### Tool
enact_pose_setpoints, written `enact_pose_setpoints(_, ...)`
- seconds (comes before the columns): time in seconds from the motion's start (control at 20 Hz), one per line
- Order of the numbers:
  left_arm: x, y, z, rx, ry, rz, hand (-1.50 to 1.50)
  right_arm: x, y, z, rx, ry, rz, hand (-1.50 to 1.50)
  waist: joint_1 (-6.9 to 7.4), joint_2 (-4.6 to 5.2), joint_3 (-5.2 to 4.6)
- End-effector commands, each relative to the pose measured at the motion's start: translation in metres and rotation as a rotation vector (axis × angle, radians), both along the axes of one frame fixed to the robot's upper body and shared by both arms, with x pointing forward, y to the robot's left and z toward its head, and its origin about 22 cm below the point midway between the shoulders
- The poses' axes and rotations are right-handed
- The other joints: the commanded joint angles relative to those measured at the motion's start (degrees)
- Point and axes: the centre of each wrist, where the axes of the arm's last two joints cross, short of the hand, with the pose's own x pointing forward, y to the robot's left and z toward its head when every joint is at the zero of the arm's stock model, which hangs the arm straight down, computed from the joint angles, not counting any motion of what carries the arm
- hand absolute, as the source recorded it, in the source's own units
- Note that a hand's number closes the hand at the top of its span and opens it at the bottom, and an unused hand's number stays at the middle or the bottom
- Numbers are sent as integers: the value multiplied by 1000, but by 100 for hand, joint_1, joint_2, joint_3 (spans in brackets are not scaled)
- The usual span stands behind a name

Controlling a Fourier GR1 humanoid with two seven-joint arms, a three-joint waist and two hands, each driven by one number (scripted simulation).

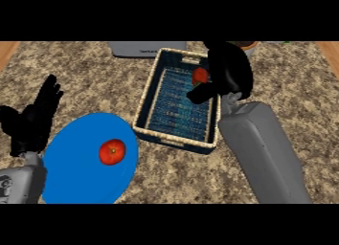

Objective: Pick the bell pepper from the placemat and place it in the basket

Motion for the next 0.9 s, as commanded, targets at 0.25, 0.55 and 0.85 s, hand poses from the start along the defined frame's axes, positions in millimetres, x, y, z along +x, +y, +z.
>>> enact_pose_setpoints(0.25,-2,5,-1,11,9,26,0,-27,-79,23,340,-44,-149,-150,-118,-16,1)
enact_pose_setpoints(0.55,7,7,-7,-3,7,44,0,-66,-143,36,426,-12,-128,-150,-160,-9,-3)
enact_pose_setpoints(0.85,-3,-2,1,14,4,24,0,-92,-190,24,480,-37,-109,-150,-59,-2,-1)
